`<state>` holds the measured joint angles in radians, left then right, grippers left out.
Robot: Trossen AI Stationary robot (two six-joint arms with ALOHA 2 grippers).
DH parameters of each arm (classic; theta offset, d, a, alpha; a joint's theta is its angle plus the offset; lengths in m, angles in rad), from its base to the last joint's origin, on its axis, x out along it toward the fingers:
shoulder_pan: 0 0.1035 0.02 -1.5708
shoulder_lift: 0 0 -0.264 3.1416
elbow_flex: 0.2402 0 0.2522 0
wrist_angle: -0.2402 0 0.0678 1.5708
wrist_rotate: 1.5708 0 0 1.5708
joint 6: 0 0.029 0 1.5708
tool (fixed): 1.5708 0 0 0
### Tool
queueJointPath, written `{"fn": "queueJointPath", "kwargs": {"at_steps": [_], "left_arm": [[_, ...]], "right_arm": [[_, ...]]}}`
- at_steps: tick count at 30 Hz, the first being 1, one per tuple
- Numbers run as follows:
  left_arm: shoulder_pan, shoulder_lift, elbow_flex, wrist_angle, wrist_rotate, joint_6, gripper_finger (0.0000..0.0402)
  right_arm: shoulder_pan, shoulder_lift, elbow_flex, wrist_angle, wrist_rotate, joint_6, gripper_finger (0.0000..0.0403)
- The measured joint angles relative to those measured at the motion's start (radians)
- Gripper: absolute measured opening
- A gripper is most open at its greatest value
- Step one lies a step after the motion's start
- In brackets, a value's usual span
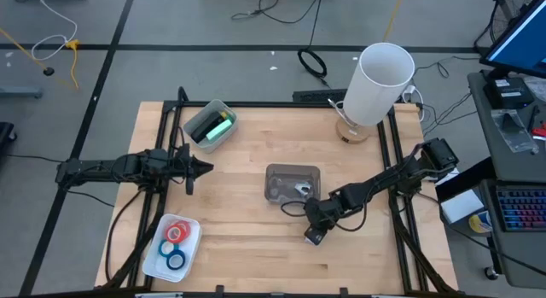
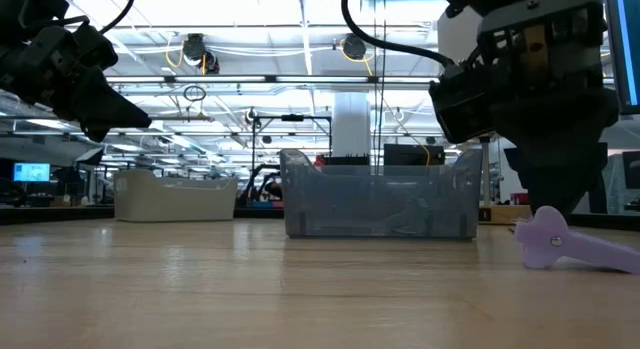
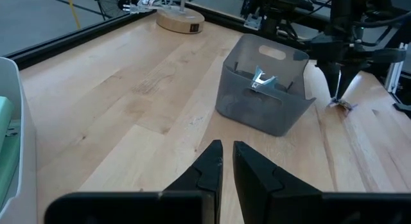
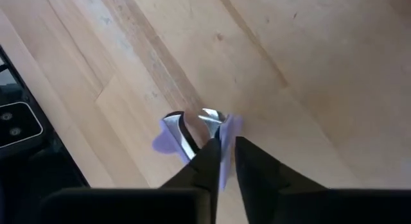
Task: Pick and place Stapler, Stapler remover, tape
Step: Put the purple staple remover into the black bin
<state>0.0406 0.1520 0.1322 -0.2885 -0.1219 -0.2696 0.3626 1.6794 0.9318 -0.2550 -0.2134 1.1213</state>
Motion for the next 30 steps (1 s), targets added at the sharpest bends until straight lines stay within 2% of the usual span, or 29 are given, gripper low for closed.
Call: {"fn": "queueJointPath", "kwargs": {"at_steps": [5,11,14,19,22,25,30], "left_arm": [[0.000,0.000,0.000,0.000,0.000,0.000,0.0037],[0.000,0.000,0.000,0.000,0.000,0.000,0.0037],[0.000,0.000,0.000,0.000,0.001,-0.002,0.0037],[0.000,0.000,0.000,0.000,0.001,-0.002,0.0037],[0.000,0.000,0.000,0.000,0.001,-0.002,0.0037],[0.000,0.000,0.000,0.001,0.001,-0.002,0.0037],[0.000,0.000,0.000,0.002,0.001,-0.003,0.0037]], "right_arm": [[0.000,0.000,0.000,-0.004,0.000,0.000,0.0005],[0.000,0.000,0.000,-0.007,-0.001,0.011,0.0003],[0.000,-0.011,0.000,-0.010,-0.041,0.015,0.0002],[0.000,-0.102,-0.002,0.005,-0.107,0.022,0.0001],[-0.008,-0.182,-0.002,0.048,-0.113,0.061,0.0001],[-0.030,-0.266,-0.001,0.141,-0.075,0.081,0.0001],[-0.103,-0.348,0.000,0.230,0.067,0.031,0.0001]]}}
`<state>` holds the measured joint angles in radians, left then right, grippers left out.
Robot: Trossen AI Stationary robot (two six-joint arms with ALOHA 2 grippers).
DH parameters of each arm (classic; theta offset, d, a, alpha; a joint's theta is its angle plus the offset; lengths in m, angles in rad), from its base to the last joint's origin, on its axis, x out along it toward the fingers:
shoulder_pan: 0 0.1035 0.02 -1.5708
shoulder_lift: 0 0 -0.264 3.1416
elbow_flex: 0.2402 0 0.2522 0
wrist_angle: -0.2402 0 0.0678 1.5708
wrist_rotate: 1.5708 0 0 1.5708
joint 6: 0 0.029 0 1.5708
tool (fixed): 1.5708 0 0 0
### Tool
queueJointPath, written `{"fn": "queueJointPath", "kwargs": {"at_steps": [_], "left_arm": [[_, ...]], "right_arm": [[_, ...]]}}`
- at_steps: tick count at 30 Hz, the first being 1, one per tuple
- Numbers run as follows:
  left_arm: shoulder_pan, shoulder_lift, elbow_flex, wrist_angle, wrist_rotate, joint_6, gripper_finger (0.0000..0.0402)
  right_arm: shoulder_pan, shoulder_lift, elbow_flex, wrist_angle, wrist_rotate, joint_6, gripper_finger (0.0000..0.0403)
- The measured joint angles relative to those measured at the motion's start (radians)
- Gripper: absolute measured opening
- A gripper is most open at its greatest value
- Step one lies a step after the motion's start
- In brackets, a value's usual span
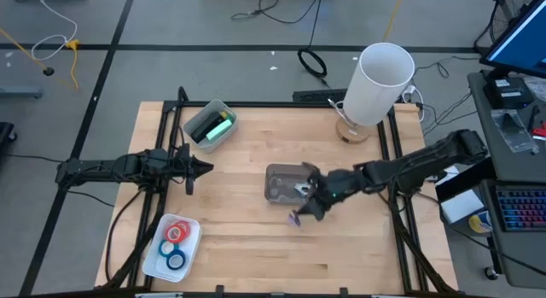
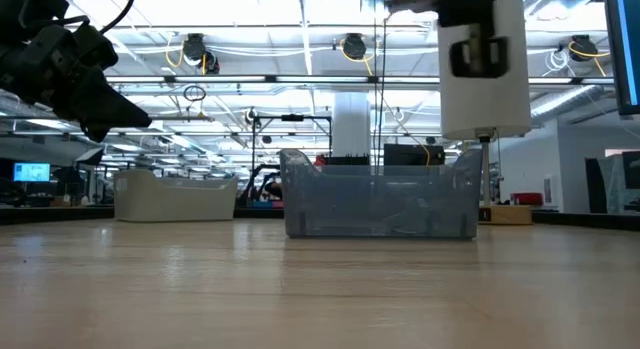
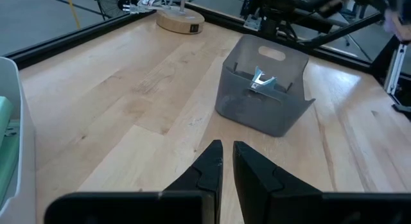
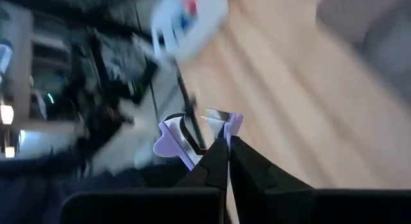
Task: Pick and place Stapler, Stapler remover, tape
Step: Put the purple staple remover into the black bin
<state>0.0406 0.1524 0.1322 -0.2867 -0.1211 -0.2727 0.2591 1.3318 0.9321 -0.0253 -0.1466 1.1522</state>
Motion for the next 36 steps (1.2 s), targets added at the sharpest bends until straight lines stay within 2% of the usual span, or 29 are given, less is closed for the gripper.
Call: {"fn": "queueJointPath", "kwargs": {"at_steps": [5,13,24,36], "left_arm": [[0.000,0.000,0.000,0.000,0.000,-0.024,0.0037],[0.000,0.000,0.000,0.001,0.000,-0.028,0.0037],[0.000,0.000,0.000,0.000,-0.002,-0.051,0.0037],[0.000,0.000,0.000,0.000,-0.010,-0.048,0.0037]], "right_arm": [[-0.086,0.003,0.000,0.061,0.017,-0.111,0.0000],[-0.217,0.116,0.104,0.046,0.047,-0.389,0.0000],[-0.272,0.302,0.343,-0.365,0.099,-0.721,0.0000],[-0.283,0.486,0.468,-0.535,0.119,-0.832,0.0000]]}}
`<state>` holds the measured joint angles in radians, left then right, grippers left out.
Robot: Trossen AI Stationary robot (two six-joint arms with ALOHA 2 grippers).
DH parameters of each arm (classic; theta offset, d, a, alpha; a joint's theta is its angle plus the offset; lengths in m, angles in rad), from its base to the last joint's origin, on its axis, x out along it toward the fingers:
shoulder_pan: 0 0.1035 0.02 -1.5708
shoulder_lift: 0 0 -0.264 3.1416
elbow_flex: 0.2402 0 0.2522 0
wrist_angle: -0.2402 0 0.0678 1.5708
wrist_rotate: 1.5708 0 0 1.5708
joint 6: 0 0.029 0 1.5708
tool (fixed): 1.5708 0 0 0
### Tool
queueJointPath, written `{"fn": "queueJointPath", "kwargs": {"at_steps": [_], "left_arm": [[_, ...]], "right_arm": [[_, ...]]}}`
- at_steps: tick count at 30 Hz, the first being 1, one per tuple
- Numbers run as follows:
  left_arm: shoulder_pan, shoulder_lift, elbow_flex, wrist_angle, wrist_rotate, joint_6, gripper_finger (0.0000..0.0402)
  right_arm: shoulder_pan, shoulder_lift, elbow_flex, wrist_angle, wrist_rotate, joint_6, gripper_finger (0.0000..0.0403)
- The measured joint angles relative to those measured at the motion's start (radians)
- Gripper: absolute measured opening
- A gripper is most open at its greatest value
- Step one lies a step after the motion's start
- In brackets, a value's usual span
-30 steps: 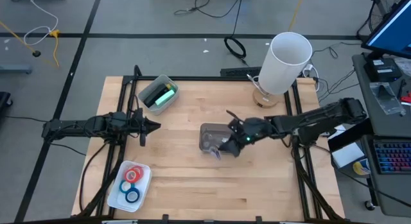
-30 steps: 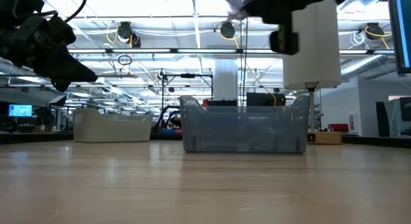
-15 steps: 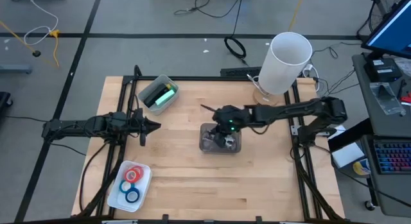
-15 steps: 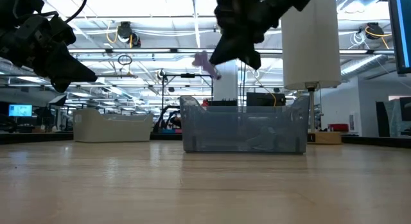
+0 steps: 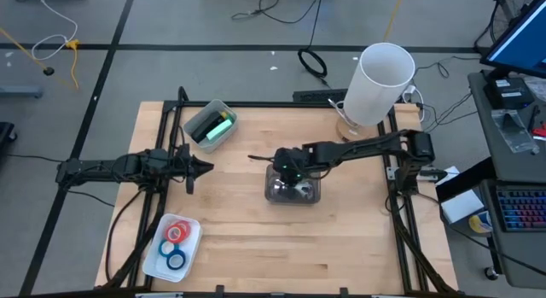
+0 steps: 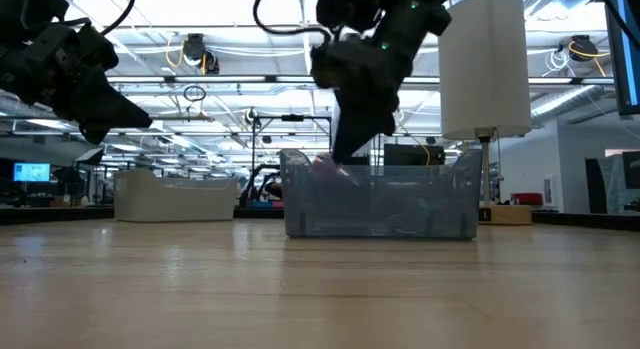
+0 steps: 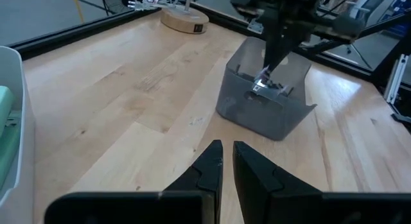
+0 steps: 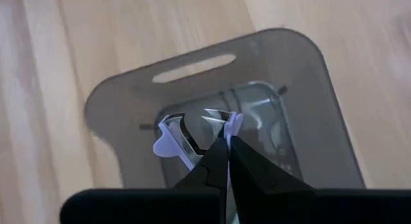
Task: Pick and place Stapler, Stapler remover, tape
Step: Put the purple staple remover into the black bin
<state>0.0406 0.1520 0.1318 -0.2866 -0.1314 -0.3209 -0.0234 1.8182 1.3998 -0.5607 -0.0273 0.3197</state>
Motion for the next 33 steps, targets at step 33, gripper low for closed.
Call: {"fn": "queueJointPath", "kwargs": {"at_steps": [33], "left_arm": [[0.000,0.000,0.000,-0.001,-0.011,0.022,0.0037]], "right_arm": [[-0.028,0.077,-0.002,-0.050,-0.080,0.054,0.0008]]}}
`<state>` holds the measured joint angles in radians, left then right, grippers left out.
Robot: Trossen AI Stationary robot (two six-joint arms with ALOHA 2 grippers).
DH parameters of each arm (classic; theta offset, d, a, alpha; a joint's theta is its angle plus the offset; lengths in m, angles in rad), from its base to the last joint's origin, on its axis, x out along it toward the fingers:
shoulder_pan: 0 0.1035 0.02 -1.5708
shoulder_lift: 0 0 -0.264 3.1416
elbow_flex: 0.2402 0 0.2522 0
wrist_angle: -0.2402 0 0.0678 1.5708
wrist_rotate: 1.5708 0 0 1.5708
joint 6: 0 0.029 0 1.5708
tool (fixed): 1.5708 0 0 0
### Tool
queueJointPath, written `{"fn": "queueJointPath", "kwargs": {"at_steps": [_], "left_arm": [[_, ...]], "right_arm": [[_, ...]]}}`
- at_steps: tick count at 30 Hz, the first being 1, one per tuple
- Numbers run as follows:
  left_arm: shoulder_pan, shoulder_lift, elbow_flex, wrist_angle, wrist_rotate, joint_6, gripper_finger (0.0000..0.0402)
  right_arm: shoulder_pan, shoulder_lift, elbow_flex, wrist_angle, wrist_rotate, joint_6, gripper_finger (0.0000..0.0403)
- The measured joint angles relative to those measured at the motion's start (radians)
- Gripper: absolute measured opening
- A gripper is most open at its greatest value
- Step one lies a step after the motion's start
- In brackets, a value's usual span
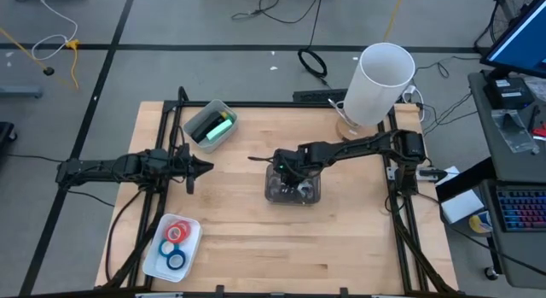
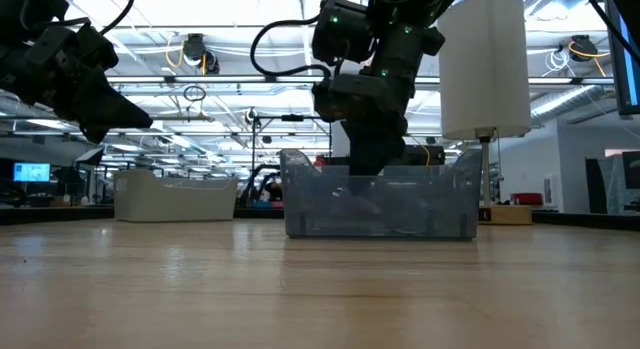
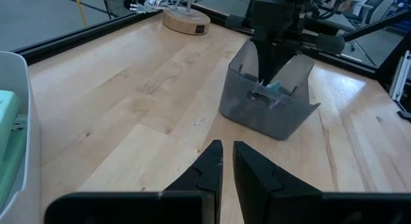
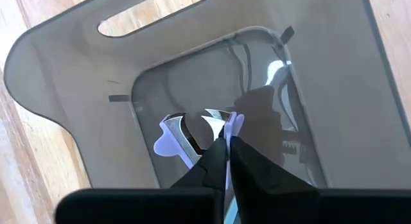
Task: Pick and place Stapler, Stapler remover, tape
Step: Put the purple staple remover into the black bin, then return to Home Position
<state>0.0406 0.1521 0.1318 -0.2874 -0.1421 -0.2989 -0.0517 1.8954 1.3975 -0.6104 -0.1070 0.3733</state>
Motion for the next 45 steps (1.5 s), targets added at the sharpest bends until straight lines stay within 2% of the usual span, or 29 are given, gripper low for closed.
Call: {"fn": "queueJointPath", "kwargs": {"at_steps": [13,17,22,31,34,38,42,45], "left_arm": [[0.000,0.000,0.000,0.000,0.000,0.006,0.0037],[0.000,0.000,0.000,0.000,0.000,0.006,0.0037],[0.000,0.000,0.000,0.001,0.000,0.005,0.0037],[0.000,0.000,0.000,0.001,0.001,0.004,0.0037],[0.000,0.000,0.000,0.001,0.001,0.003,0.0037],[0.000,0.000,0.000,0.004,0.004,-0.016,0.0037],[0.000,0.000,0.000,0.049,0.014,-0.117,0.0037],[0.000,0.000,0.000,0.130,0.090,-0.091,0.0037]], "right_arm": [[-0.001,-0.007,0.000,0.017,0.003,0.004,0.0079],[-0.001,-0.045,0.000,0.033,0.008,0.000,0.0079],[0.021,-0.113,0.000,0.030,0.085,-0.020,0.0067],[0.088,-0.246,-0.012,-0.012,0.133,-0.044,0.0059],[0.116,-0.307,-0.065,0.005,0.213,-0.029,0.0059],[0.149,-0.417,-0.194,0.047,0.315,0.070,0.0059],[0.168,-0.556,-0.361,0.173,0.316,0.152,0.0059],[0.173,-0.663,-0.490,0.289,0.315,0.221,0.0059]]}}
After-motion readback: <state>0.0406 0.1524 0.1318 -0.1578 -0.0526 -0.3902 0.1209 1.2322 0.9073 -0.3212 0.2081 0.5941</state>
